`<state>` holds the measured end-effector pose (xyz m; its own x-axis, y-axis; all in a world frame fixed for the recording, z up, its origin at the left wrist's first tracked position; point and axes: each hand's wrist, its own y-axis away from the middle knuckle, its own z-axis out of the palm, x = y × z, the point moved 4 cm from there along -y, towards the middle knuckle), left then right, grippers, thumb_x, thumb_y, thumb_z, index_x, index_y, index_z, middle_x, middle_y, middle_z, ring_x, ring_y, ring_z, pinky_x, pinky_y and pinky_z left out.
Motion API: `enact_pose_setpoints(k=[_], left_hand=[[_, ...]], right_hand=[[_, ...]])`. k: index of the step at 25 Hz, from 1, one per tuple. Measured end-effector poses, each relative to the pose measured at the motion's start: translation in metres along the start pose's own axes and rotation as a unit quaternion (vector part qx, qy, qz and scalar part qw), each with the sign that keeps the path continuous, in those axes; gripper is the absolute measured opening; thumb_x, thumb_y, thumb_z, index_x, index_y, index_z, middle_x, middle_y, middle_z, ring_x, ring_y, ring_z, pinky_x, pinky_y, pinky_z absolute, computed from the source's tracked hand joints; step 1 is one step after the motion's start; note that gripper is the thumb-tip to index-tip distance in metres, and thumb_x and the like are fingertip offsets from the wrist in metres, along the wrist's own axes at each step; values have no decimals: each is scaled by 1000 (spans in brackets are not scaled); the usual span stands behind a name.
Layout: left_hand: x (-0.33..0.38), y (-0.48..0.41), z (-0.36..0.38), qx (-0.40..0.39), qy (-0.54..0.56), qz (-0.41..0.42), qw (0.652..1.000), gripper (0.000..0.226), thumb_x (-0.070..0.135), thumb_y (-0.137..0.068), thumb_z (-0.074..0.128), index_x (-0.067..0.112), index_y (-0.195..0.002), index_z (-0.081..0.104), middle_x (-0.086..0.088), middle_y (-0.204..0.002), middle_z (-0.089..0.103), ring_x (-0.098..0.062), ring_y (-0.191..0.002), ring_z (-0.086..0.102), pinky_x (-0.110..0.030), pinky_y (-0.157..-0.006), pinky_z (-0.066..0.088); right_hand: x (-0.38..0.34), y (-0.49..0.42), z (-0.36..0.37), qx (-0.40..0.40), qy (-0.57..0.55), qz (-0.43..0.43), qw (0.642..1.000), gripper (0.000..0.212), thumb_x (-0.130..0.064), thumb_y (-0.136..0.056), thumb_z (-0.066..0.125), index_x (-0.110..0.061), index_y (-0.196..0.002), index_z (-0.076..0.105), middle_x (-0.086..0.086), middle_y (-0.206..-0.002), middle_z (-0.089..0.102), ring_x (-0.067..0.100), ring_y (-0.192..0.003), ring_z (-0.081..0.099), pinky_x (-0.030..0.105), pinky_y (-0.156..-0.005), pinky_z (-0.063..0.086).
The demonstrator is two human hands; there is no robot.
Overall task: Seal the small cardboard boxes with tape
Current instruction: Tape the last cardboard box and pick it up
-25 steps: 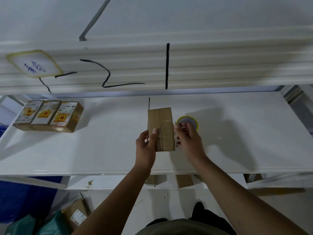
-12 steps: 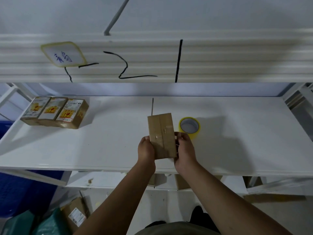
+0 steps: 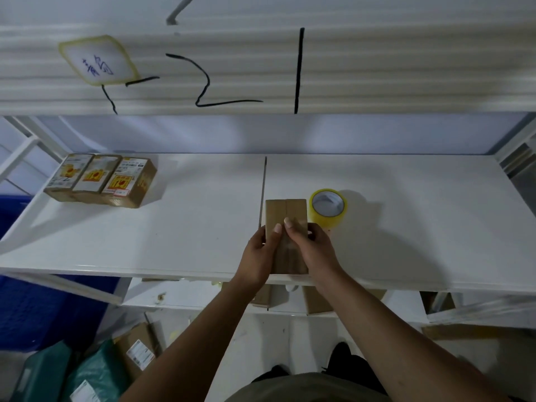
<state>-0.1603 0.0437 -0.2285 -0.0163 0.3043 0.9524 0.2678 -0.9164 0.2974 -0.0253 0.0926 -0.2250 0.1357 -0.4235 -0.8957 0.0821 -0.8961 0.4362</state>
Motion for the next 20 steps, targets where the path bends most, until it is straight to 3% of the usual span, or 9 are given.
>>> enact_pose_setpoints(k=[2,5,8,11,13,14,16,18,20], left_hand=[[-1,-1,0,42,-41,20,998,43,61,-105,50,30,-122,76,8,-109,81,-8,-104,76,-23,-84,60],[-5,-13,1,93,-48,-35,994,58,68,-103,45,21,-112,77,2,-102,80,-16,-96,75,-34,-81,61],[-1,-36,-3,126,-152,-64,978,65,72,-101,41,16,-101,72,-6,-100,74,-25,-92,69,-37,-76,55],[4,-57,-4,137,-327,-83,931,75,73,-102,34,12,-123,71,-17,-126,64,-38,-119,58,-51,-104,49],[10,-64,-5,173,-401,-75,897,71,70,-104,35,13,-139,61,-18,-138,56,-39,-130,51,-54,-108,43],[17,-64,-6,205,-421,-34,883,65,64,-106,39,14,-143,57,-16,-141,56,-38,-132,50,-53,-108,42],[33,-63,4,240,-436,136,857,45,41,-106,54,14,-142,58,-15,-137,60,-38,-127,54,-49,-103,44],[47,-72,29,158,-447,267,839,47,19,-96,66,12,-141,59,-14,-136,64,-39,-128,56,-44,-104,42],[53,-89,57,22,-511,248,823,72,20,-91,67,14,-158,42,-9,-155,54,-34,-152,36,-42,-121,26]], right_hand=[[-2,-7,-2,-17,36,-3,999,59,-74,-77,76,-26,-110,70,-4,-104,77,14,-99,75,41,-93,60],[-10,-19,-18,4,81,-34,996,58,-71,-83,69,-23,-116,68,-1,-112,75,22,-106,72,45,-97,57],[-25,-36,-55,133,203,-146,959,28,-27,-93,69,-18,-119,68,7,-119,65,30,-110,66,37,-93,52],[-25,-56,-75,80,324,-149,931,47,-7,-85,68,-18,-131,64,11,-131,51,32,-119,59,36,-93,48],[-21,-64,-79,27,374,-165,912,52,-8,-81,75,-17,-132,66,9,-137,48,30,-123,59,39,-94,51],[-18,-66,-80,10,385,-176,906,52,-10,-80,79,-16,-130,68,8,-138,48,28,-123,60,39,-95,52],[-15,-71,-83,-8,398,-184,899,52,-16,-78,85,-15,-128,70,7,-138,46,25,-120,61,39,-98,52],[-13,-76,-85,-9,408,-189,893,48,-15,-81,82,-12,-127,70,8,-139,43,28,-120,61,39,-104,51],[-12,-79,-86,-5,406,-198,892,40,-9,-86,74,-8,-126,70,10,-140,42,32,-120,62,41,-107,50]])
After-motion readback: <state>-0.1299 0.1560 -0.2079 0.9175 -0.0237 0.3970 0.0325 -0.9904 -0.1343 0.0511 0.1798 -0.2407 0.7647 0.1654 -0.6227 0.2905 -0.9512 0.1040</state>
